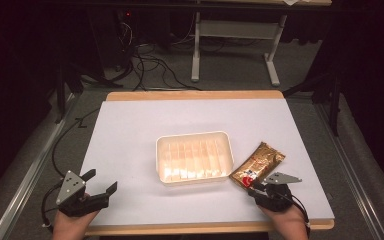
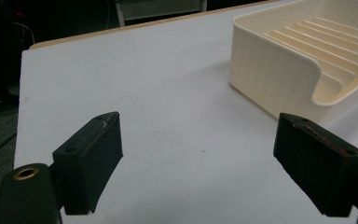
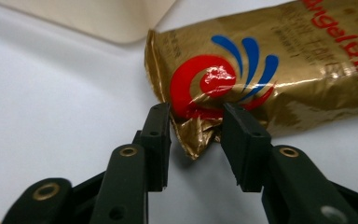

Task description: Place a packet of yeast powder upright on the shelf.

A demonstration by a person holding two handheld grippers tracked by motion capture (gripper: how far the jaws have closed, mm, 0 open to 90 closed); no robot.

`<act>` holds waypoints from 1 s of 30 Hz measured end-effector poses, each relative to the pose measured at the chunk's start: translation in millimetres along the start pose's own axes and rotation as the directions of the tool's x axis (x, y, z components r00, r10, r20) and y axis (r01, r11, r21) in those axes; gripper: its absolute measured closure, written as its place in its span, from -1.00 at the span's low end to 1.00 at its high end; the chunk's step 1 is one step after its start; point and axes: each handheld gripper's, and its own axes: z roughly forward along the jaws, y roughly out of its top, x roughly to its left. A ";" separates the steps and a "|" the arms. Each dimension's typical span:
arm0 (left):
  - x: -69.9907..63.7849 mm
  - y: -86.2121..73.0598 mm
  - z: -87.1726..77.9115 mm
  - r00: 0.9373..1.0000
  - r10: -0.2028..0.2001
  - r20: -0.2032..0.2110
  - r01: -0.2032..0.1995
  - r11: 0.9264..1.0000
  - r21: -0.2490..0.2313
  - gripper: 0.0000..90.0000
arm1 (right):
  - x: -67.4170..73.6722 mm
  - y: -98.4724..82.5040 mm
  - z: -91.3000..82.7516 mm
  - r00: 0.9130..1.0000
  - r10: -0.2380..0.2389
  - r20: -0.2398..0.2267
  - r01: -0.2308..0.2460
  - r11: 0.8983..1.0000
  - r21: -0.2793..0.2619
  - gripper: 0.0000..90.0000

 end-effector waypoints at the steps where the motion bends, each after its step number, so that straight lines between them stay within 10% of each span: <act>1: 0.2 -0.1 -0.2 1.000 -0.001 0.000 0.001 1.000 0.001 -0.65 | 1.2 0.2 1.7 1.000 -0.010 0.006 0.010 1.000 0.017 0.50; 7: -0.8 0.1 0.8 1.000 0.000 0.002 0.000 1.000 0.002 -0.65 | 3.7 0.6 0.7 0.997 -0.064 0.031 0.063 0.998 0.025 1.00; 23: -8.8 9.7 19.6 0.998 0.016 0.053 -0.016 1.000 -0.005 -0.65 | 32.7 -11.1 -17.7 0.982 -0.145 -0.117 0.148 0.989 0.016 1.00; 30: -9.5 11.9 22.1 0.998 0.021 0.062 -0.020 1.000 -0.013 -0.65 | 35.7 -11.1 -33.3 0.980 -0.124 -0.157 0.112 0.990 -0.082 0.71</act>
